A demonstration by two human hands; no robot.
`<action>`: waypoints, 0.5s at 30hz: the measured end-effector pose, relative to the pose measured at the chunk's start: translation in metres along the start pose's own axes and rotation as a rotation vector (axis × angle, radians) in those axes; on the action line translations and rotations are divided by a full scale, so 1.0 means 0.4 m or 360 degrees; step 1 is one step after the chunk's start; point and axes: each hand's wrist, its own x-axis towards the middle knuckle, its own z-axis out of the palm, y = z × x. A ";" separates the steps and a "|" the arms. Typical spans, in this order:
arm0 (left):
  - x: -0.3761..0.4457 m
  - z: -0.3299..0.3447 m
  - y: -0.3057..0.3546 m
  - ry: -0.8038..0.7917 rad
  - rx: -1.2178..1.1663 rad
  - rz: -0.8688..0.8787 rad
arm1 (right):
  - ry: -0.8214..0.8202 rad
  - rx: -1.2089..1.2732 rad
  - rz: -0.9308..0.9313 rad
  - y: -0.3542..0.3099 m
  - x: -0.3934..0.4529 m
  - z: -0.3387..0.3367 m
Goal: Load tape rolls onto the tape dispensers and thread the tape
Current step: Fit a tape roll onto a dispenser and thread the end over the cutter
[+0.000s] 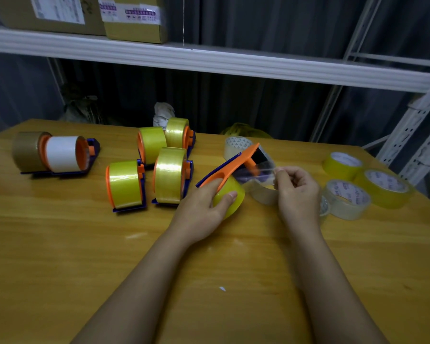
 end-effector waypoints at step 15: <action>-0.007 0.003 0.006 0.0002 -0.0050 0.0090 | 0.0077 0.0047 0.0172 -0.003 0.009 -0.004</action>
